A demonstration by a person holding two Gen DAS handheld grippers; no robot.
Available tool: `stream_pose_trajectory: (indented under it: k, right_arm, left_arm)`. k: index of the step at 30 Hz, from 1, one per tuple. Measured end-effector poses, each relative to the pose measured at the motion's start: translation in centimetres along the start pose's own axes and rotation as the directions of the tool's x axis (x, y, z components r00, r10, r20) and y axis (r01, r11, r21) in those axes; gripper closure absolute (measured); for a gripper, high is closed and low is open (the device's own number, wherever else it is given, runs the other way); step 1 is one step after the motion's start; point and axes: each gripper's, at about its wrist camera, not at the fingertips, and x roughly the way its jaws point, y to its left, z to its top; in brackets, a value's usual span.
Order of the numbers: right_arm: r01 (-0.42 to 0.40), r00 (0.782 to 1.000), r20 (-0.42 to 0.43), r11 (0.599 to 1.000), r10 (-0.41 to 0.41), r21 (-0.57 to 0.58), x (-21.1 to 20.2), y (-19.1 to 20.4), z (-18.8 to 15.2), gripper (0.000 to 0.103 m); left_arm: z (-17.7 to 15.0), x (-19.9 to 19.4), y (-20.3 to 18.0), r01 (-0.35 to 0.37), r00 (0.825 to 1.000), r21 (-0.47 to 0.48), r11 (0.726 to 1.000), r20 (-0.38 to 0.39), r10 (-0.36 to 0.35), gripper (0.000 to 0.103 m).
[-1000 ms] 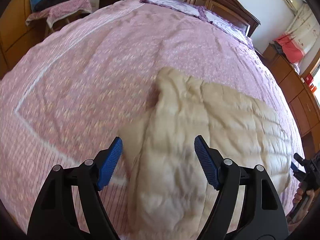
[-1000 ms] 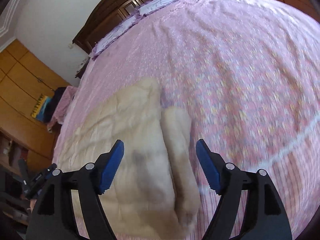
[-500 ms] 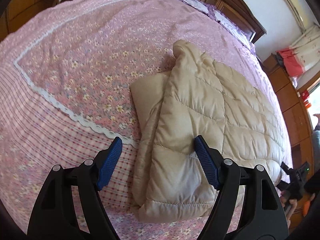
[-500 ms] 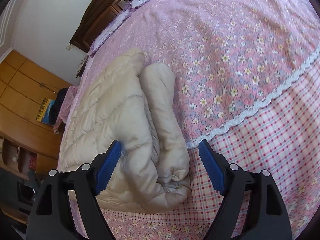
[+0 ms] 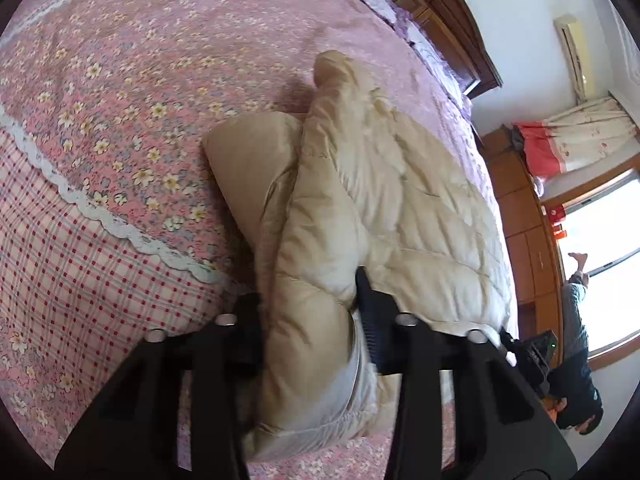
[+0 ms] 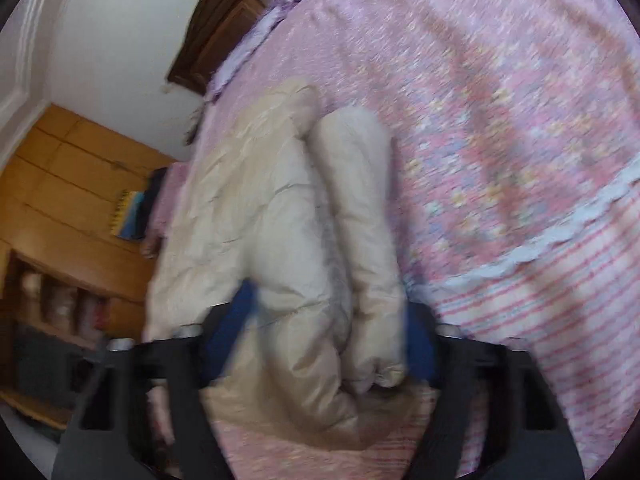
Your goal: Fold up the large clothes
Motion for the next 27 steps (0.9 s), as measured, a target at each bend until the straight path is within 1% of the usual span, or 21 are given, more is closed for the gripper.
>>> stream_pose_trajectory:
  k: [1,3,4,7,9,12,15,17,18,19,21,23,24,25,27]
  right_arm:
    - [-0.025,1.0,0.001,1.0,0.025,0.006,-0.2,0.0,0.1,0.067]
    - [-0.049,0.999,0.008,0.999,0.049,0.001,-0.8,0.3,0.1,0.075]
    - [-0.054,0.998,0.014,0.999,0.054,-0.005,-1.2,0.5,0.2,0.078]
    - [-0.068,0.997,0.038,0.997,0.069,-0.029,-3.5,1.3,0.2,0.081]
    - [-0.066,0.996,0.053,0.997,0.068,-0.038,-5.1,1.7,0.2,0.081]
    - [-0.032,0.997,0.07,0.998,0.035,-0.045,-7.3,1.8,-0.1,0.081]
    - [-0.007,0.997,0.079,1.0,0.01,-0.028,-9.4,1.0,-0.6,0.081]
    - [0.013,0.997,0.083,1.0,-0.011,-0.024,-10.4,0.2,-1.2,0.081]
    - [0.026,0.996,0.08,0.999,-0.024,-0.022,-10.5,-0.2,-1.4,0.081]
    - [0.038,0.997,0.073,0.999,-0.036,-0.016,-10.3,-0.9,-1.7,0.081]
    - [0.062,0.996,0.066,0.998,-0.062,-0.008,-9.6,-1.7,-2.2,0.081]
    - [0.084,0.994,0.074,0.996,-0.084,-0.001,-9.3,-2.1,-2.3,0.078]
    - [0.092,0.992,0.083,0.996,-0.092,0.0,-9.2,-2.3,-2.3,0.073]
    - [0.098,0.991,0.089,0.995,-0.098,0.001,-9.2,-2.5,-2.4,0.069]
    - [0.106,0.99,0.097,0.994,-0.105,-0.003,-9.1,-2.4,-2.5,0.063]
  left_arm:
    - [0.0,-0.2,-0.3,0.003,1.0,0.003,1.0,-0.001,-0.003,0.075]
    - [-0.2,-0.8,-0.7,0.019,1.0,0.0,1.0,-0.005,-0.019,0.078]
    - [-0.4,-1.1,-1.1,0.027,1.0,0.002,1.0,-0.01,-0.027,0.078]
    - [-1.4,-1.4,-2.9,0.023,0.999,0.031,0.999,-0.041,-0.022,0.078]
    - [-2.4,-1.2,-3.9,0.022,0.997,0.042,0.999,-0.07,-0.019,0.078]
    - [-4.1,-0.6,-5.0,0.033,0.993,0.046,0.998,-0.111,-0.028,0.078]
    - [-5.5,-0.1,-6.0,0.032,0.991,0.072,0.997,-0.131,-0.022,0.076]
    - [-6.1,0.2,-6.4,0.003,0.991,0.105,0.994,-0.131,0.011,0.071]
    - [-6.3,0.5,-6.8,-0.03,0.991,0.132,0.991,-0.123,0.046,0.067]
    - [-6.3,0.7,-7.0,-0.053,0.99,0.147,0.988,-0.12,0.071,0.063]
    - [-6.2,1.0,-7.5,-0.081,0.988,0.167,0.983,-0.115,0.101,0.059]
    - [-5.6,1.3,-8.5,-0.108,0.986,0.19,0.976,-0.106,0.13,0.057]
    - [-5.5,1.4,-9.1,-0.123,0.984,0.203,0.971,-0.101,0.145,0.055]
    - [-5.4,1.2,-9.6,-0.148,0.981,0.225,0.963,-0.089,0.171,0.053]
    - [-5.4,0.5,-10.7,-0.195,0.975,0.269,0.943,-0.056,0.217,0.049]
